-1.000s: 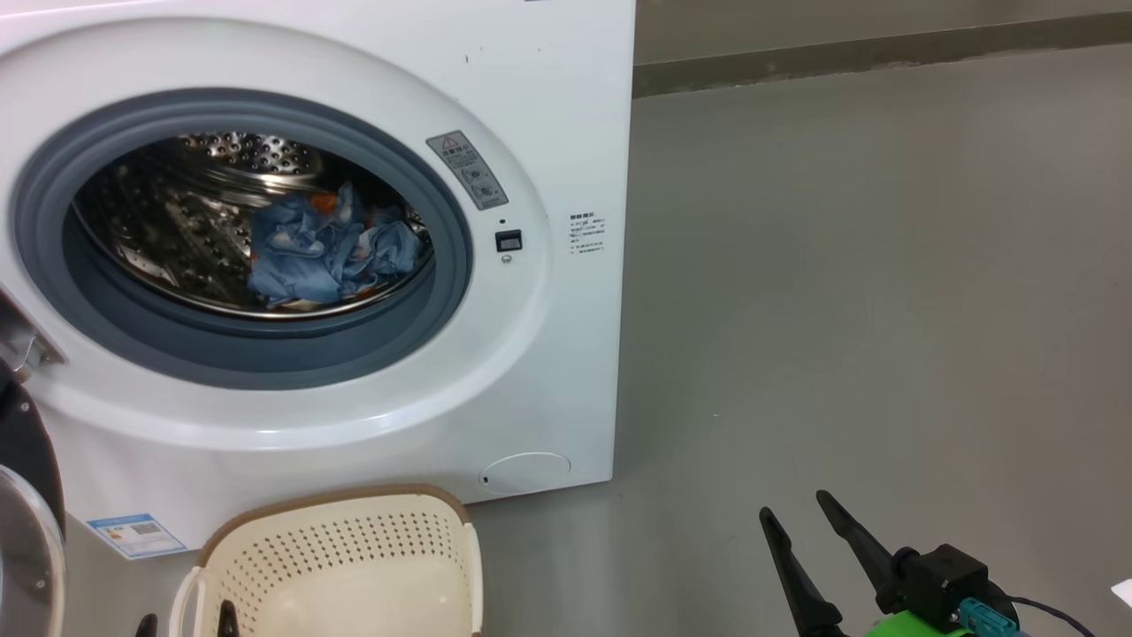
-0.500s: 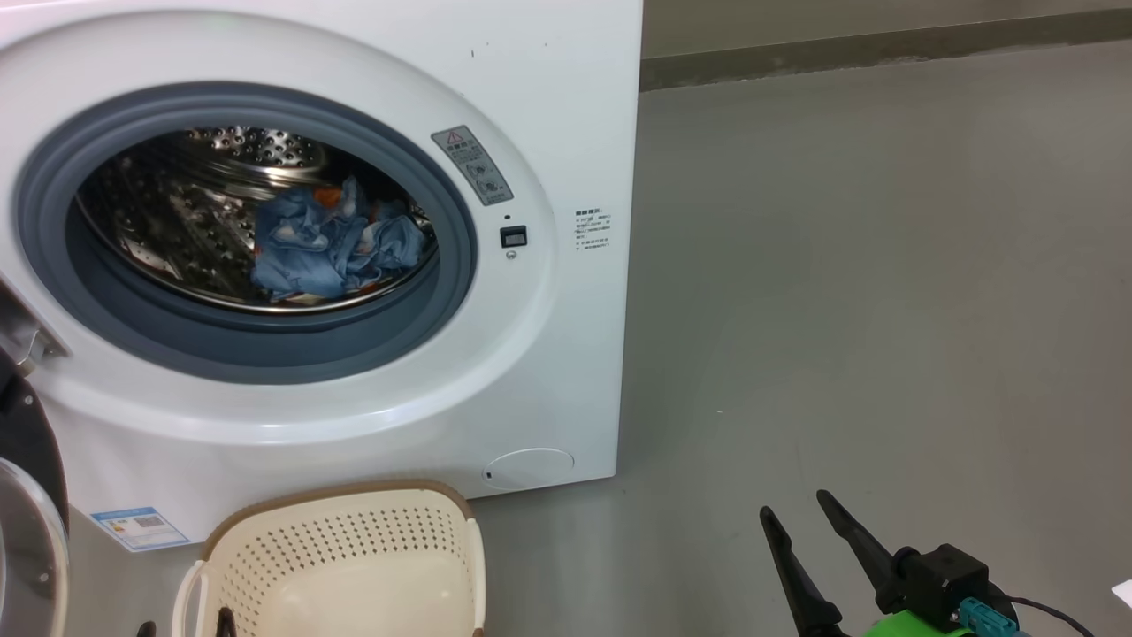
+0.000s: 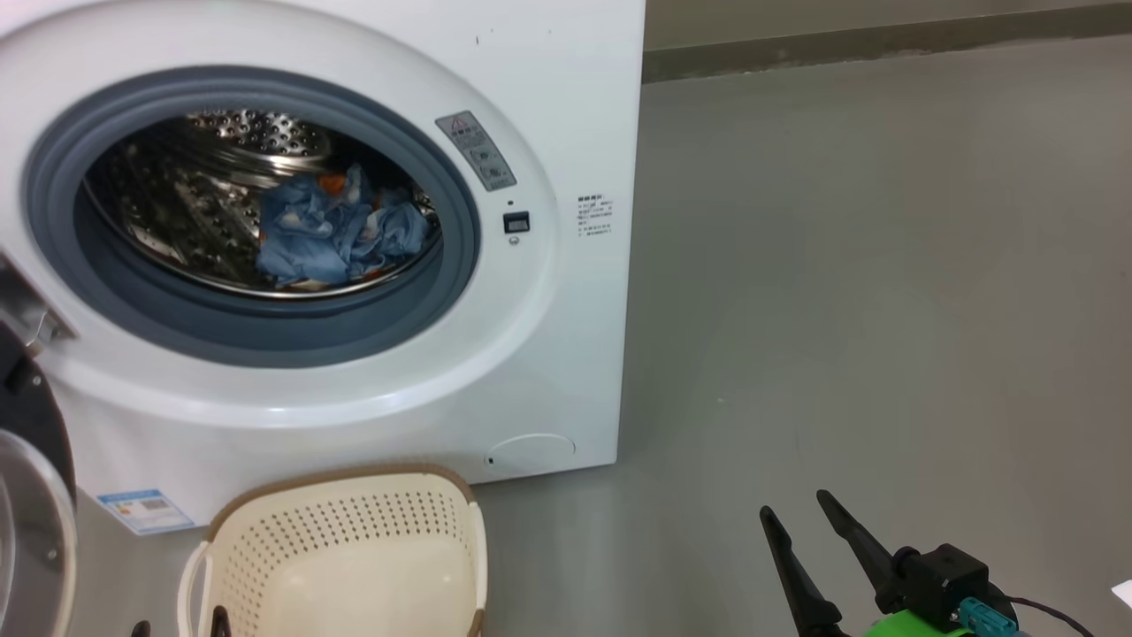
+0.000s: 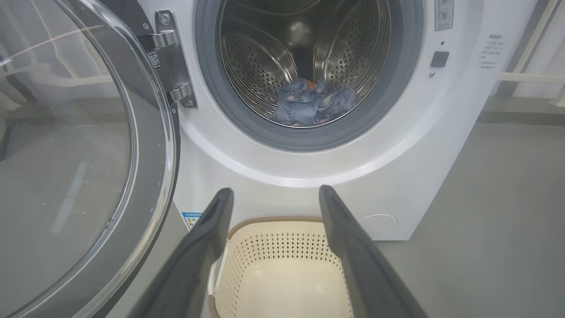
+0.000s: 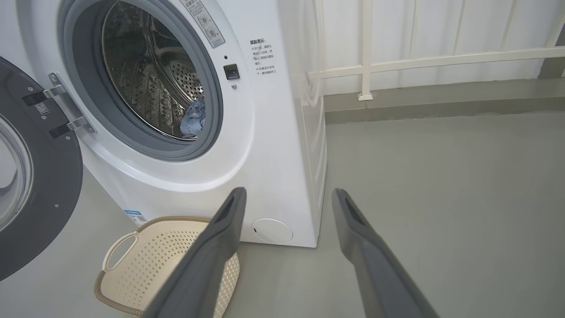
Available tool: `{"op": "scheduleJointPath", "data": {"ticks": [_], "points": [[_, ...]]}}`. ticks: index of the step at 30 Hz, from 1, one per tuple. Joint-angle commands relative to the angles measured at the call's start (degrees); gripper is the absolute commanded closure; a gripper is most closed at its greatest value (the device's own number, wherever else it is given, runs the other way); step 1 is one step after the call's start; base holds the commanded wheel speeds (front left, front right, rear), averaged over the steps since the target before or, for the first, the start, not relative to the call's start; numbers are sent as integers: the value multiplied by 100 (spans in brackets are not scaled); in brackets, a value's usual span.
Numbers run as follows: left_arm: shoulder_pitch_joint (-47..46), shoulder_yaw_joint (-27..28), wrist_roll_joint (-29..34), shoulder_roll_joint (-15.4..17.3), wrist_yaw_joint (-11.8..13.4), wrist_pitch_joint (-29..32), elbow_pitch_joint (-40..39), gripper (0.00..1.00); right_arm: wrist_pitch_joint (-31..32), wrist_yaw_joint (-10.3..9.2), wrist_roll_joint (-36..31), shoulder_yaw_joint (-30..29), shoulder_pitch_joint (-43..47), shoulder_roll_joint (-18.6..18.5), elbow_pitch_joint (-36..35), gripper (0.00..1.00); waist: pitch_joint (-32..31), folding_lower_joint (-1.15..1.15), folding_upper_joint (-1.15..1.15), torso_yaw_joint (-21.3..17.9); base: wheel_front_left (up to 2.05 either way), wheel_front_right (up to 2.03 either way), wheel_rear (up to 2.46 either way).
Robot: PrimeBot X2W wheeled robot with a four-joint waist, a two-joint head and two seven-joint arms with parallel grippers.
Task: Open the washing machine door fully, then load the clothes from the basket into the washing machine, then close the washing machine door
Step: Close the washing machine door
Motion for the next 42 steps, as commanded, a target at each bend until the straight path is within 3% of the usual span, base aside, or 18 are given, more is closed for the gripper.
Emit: {"op": "scheduleJointPath", "data": {"ticks": [1, 19, 35, 42], "points": [[-280, 212, -63, 12, 42, -30, -87, 0, -28, 9, -56, 120, -120, -9, -112, 0, 8, 0, 0, 1, -146, 146, 0], [-396, 259, -19, 12, 57, -30, -156, 0, -28, 9, -70, 73, -124, 0, -137, 0, 46, 0, 0, 40, -167, 167, 0], [-334, 206, 11, 12, 41, -30, -275, 0, -28, 9, -94, 69, -128, -10, -137, 0, -16, 0, 0, 129, -16, 16, 0], [-288, 153, -20, 12, 90, -30, -277, 0, -28, 9, -92, 97, -78, -33, -120, 0, -62, 0, 0, 345, 0, 0, 0]]}}
